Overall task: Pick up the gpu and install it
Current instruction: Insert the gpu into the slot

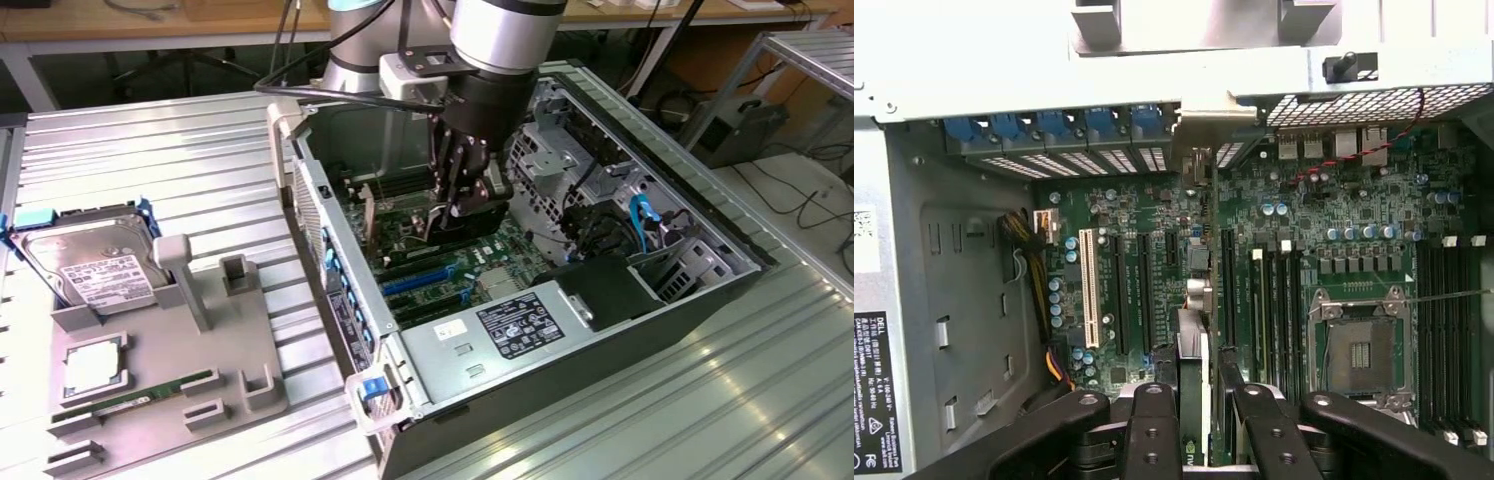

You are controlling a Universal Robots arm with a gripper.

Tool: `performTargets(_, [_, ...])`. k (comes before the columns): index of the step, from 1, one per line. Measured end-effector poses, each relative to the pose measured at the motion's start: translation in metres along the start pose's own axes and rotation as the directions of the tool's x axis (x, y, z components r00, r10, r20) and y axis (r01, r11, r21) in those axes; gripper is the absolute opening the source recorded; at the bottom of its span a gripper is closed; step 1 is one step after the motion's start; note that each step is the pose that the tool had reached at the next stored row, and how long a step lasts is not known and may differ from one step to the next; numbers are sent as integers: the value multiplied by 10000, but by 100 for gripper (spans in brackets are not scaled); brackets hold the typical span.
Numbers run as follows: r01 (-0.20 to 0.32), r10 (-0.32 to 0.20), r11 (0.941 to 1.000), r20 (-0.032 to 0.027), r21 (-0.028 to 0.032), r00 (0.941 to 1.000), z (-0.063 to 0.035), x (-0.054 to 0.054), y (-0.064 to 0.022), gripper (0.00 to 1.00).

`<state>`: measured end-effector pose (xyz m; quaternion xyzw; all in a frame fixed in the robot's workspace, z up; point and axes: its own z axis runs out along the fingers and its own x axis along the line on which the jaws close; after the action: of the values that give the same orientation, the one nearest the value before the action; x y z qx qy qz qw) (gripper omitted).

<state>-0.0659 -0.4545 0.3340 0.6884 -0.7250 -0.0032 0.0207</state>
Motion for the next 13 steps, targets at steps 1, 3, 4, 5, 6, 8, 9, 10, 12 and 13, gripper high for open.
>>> performTargets(1, [0, 0, 10000, 7, 5, 10000, 9, 0, -1, 26])
performTargets(3, [2, -2, 10000, 8, 12, 10000, 45, -1, -1, 26])
performTargets(4, [1, -1, 10000, 8, 14, 10000, 62, -1, 0, 26])
performTargets(5, [0, 0, 10000, 9, 16, 10000, 82, -1, 0, 26])
performTargets(6, [1, -1, 10000, 9, 17, 10000, 96, -2, 0, 26])
performTargets(8, [1, -1, 10000, 8, 17, 10000, 97, -2, 0, 26])
performTargets(9, [0, 0, 10000, 12, 17, 10000, 98, -2, 0, 26])
performTargets(10, [0, 0, 10000, 13, 17, 10000, 98, -2, 0, 26])
performTargets(12, [0, 0, 10000, 13, 17, 10000, 98, -2, 0, 26])
performTargets(13, [0, 0, 10000, 13, 17, 10000, 98, -2, 0, 26])
